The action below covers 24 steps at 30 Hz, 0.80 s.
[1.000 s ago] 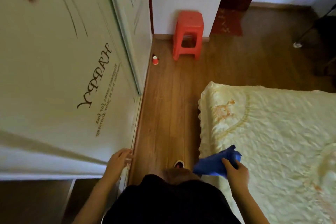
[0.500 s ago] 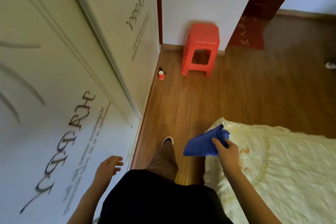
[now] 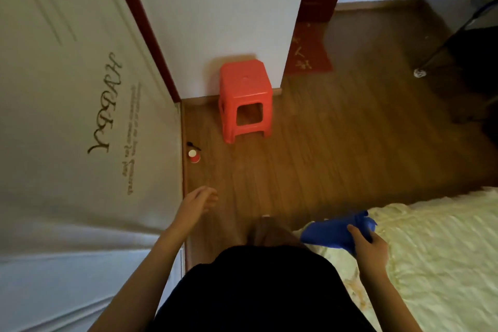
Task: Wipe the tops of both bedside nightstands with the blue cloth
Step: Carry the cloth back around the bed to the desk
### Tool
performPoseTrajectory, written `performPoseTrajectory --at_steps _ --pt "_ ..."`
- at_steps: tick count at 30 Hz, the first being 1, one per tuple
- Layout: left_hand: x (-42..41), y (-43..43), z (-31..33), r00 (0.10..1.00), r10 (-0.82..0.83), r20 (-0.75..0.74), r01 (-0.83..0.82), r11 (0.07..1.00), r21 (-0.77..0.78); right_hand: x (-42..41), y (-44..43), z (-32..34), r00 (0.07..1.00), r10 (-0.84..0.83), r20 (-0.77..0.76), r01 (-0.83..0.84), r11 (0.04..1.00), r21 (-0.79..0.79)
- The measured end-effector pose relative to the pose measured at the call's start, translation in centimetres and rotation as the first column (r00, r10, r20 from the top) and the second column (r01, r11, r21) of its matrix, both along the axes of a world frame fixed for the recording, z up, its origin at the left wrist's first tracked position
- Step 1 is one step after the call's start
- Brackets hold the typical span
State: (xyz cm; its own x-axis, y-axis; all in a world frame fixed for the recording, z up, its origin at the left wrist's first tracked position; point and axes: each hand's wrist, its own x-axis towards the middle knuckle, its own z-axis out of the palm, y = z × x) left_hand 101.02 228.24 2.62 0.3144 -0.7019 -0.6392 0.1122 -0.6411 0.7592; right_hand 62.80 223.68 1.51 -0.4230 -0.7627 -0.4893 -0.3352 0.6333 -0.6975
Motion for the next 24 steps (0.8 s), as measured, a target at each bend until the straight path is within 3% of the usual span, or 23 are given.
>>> performPoseTrajectory --at_steps 8,16,24 --pt "3.0 -15.6 -3.4 0.999 -0.032 0.038 0.028 0.995 0.093 3.0 -15.5 -1.6 0.992 -0.07 0.107 0.063 0.996 0.069" --pt "5.6 -31.5 -2.4 0.981 -0.135 0.136 0.129 0.99 0.054 6.2 -32.2 1.9 0.982 -0.079 0.171 0.093 0.993 -0.077" --pt "3.4 -50.1 -3.4 0.976 -0.218 0.005 0.216 0.971 0.101 5.1 -45.9 0.9 0.941 -0.258 0.221 0.277 0.959 -0.059"
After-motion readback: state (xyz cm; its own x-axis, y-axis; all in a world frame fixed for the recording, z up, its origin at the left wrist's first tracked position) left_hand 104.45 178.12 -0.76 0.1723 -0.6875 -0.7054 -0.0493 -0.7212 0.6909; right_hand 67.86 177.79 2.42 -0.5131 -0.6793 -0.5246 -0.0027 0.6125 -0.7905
